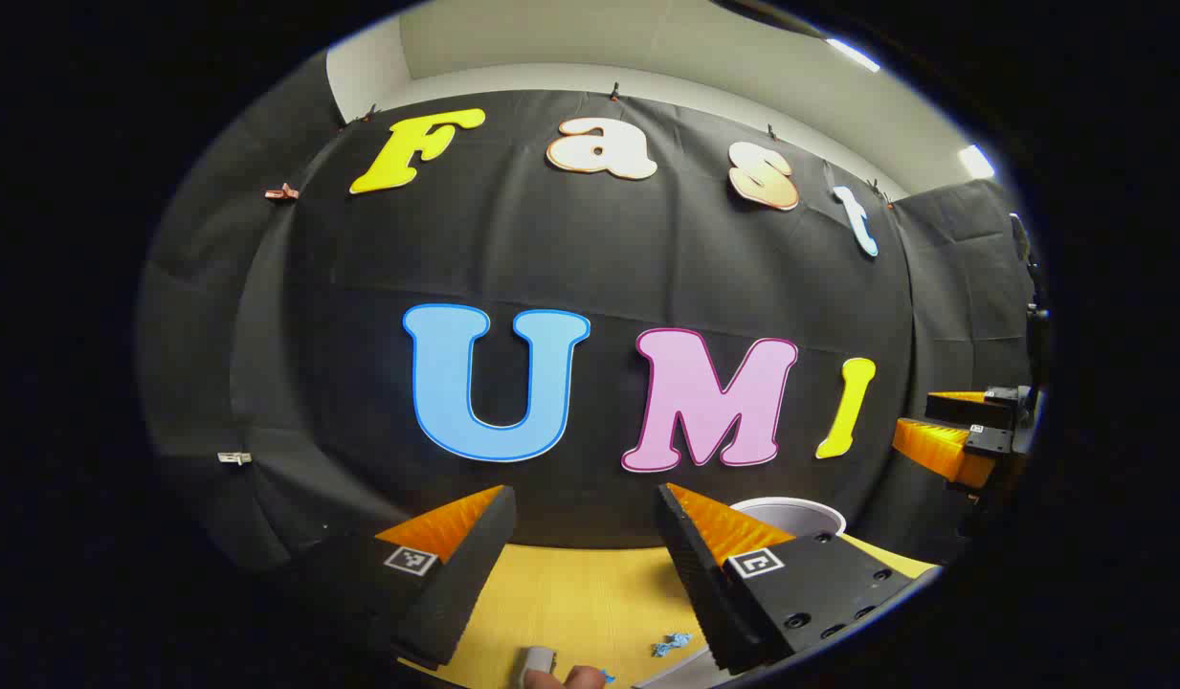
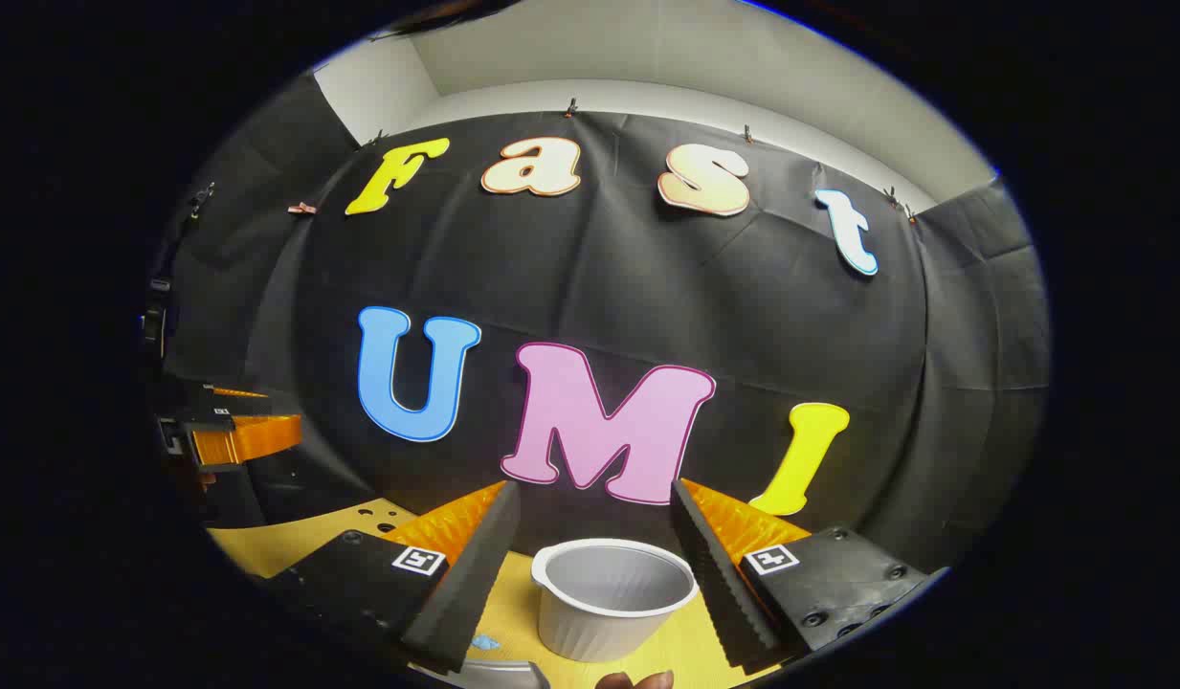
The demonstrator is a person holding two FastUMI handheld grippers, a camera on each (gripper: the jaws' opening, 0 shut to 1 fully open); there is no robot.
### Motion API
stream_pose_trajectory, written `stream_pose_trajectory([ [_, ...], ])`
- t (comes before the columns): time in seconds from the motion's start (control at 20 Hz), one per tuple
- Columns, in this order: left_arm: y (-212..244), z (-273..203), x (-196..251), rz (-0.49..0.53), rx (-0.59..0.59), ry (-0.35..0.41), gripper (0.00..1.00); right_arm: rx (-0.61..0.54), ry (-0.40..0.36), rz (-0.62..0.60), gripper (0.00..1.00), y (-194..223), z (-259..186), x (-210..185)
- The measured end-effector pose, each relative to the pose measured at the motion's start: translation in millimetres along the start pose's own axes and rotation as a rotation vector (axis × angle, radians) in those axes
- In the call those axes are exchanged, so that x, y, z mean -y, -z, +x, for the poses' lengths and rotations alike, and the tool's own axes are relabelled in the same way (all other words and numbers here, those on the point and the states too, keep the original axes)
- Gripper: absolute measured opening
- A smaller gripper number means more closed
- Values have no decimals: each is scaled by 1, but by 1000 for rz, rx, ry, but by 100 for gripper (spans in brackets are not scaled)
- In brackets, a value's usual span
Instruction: Pick up the small broom and dustpan from the desktop, sweep the trash into the dustpan with the broom, and then empty the trash into the garbage bin.
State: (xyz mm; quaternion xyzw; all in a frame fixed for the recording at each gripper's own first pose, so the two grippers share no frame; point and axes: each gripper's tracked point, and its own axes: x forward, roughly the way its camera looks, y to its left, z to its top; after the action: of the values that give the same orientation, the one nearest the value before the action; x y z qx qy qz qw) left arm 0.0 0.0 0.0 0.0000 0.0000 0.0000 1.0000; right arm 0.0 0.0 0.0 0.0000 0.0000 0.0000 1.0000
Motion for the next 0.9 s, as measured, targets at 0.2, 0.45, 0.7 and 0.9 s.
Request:
stream_pose_trajectory([
  [0.2, 0, -4, 0, 13, -2, 3, 94, -2, -6, 1, 97, -1, -2, -2],
  [0.45, 1, -11, -2, 21, 0, 2, 95, -4, -24, -11, 97, -2, -9, -10],
  [0.7, 0, -18, -6, 38, 1, 3, 95, -6, -40, -13, 97, -1, -14, -20],
  [0.9, 3, -21, -14, 42, -4, -1, 94, -38, -80, -9, 97, 8, -18, -34],
])
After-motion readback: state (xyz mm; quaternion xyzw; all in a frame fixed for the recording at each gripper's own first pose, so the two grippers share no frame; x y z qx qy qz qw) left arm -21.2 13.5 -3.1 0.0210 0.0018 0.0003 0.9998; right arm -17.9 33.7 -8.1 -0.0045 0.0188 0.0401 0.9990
